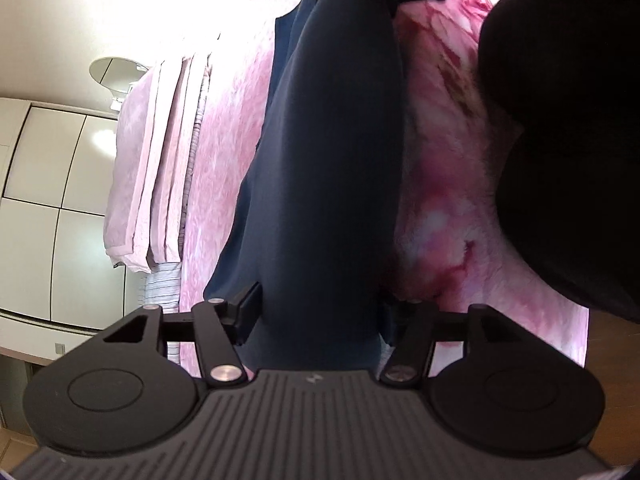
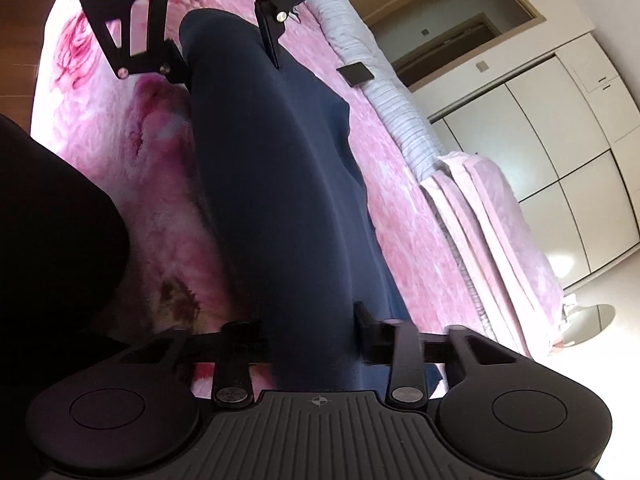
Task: Fold clothes
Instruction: 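Carry the held navy dress with both grippers toward the clothes stack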
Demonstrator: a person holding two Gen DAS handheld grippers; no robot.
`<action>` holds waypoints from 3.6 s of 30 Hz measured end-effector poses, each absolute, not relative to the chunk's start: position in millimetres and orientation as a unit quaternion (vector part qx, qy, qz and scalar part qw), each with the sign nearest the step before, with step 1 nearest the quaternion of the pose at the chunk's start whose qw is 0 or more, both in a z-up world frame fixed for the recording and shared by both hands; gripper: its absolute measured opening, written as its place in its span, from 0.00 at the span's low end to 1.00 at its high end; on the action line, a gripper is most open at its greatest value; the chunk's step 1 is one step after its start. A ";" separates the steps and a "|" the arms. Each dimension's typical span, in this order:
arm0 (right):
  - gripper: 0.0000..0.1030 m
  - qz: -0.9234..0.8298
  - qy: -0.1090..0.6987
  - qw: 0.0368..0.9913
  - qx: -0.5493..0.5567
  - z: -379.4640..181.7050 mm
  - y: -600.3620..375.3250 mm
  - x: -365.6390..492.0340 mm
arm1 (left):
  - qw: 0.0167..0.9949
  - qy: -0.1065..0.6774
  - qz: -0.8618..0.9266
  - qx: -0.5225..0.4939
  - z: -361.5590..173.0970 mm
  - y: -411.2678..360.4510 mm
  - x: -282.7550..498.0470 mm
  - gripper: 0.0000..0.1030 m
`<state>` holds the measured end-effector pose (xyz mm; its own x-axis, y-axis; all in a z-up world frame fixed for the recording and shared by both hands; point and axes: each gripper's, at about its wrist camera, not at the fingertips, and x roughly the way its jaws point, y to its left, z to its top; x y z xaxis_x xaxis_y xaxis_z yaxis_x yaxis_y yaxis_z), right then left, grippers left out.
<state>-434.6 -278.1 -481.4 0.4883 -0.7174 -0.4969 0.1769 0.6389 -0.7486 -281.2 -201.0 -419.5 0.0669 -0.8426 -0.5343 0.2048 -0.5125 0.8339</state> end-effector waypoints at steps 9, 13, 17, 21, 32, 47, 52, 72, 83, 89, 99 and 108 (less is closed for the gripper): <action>0.20 -0.289 0.373 0.809 -0.351 -407.6 -308.4 -431.3 | 0.467 -0.258 -0.636 0.557 -336.1 -234.4 -264.2 0.32; 0.20 -0.305 0.332 0.799 -0.399 -370.8 -337.5 -417.4 | 0.522 -0.287 -0.604 0.530 -299.3 -251.6 -255.0 0.31; 0.20 -0.307 0.303 0.798 -0.421 -369.1 -348.4 -408.0 | 0.534 -0.269 -0.597 0.535 -310.3 -247.2 -253.1 0.34; 0.20 -0.282 0.327 0.806 -0.405 -405.3 -348.3 -402.7 | 0.486 -0.210 -0.617 0.583 -376.8 -240.4 -256.1 0.36; 0.34 -0.276 0.406 0.803 -0.337 -474.3 -315.0 -430.9 | 0.474 -0.211 -0.632 0.576 -406.7 -218.6 -251.8 0.37; 0.20 -0.256 0.437 0.788 -0.350 -467.3 -331.0 -412.0 | 0.452 -0.200 -0.631 0.598 -398.1 -230.3 -263.7 0.39; 0.16 -0.261 0.423 0.804 -0.327 -426.5 -327.9 -414.8 | 0.462 -0.171 -0.652 0.577 -354.5 -237.9 -253.2 0.34; 0.16 -0.308 0.405 0.795 -0.331 -301.8 -339.3 -479.3 | 0.436 -0.179 -0.717 0.513 -252.3 -296.2 -281.4 0.32; 0.15 -0.300 0.432 0.808 -0.267 -286.1 -410.7 -491.5 | 0.378 -0.140 -0.745 0.531 -221.7 -379.8 -284.6 0.31; 0.15 -0.281 0.479 0.805 -0.208 -212.8 -409.6 -496.0 | 0.335 -0.090 -0.762 0.547 -143.1 -383.8 -294.6 0.31; 0.15 -0.319 0.516 0.778 -0.162 -67.6 -391.2 -522.0 | 0.304 -0.099 -0.787 0.527 -28.0 -390.4 -331.0 0.31; 0.15 -0.399 0.525 0.740 -0.136 -28.5 -382.1 -549.1 | 0.258 -0.148 -0.815 0.497 -11.3 -416.8 -364.9 0.31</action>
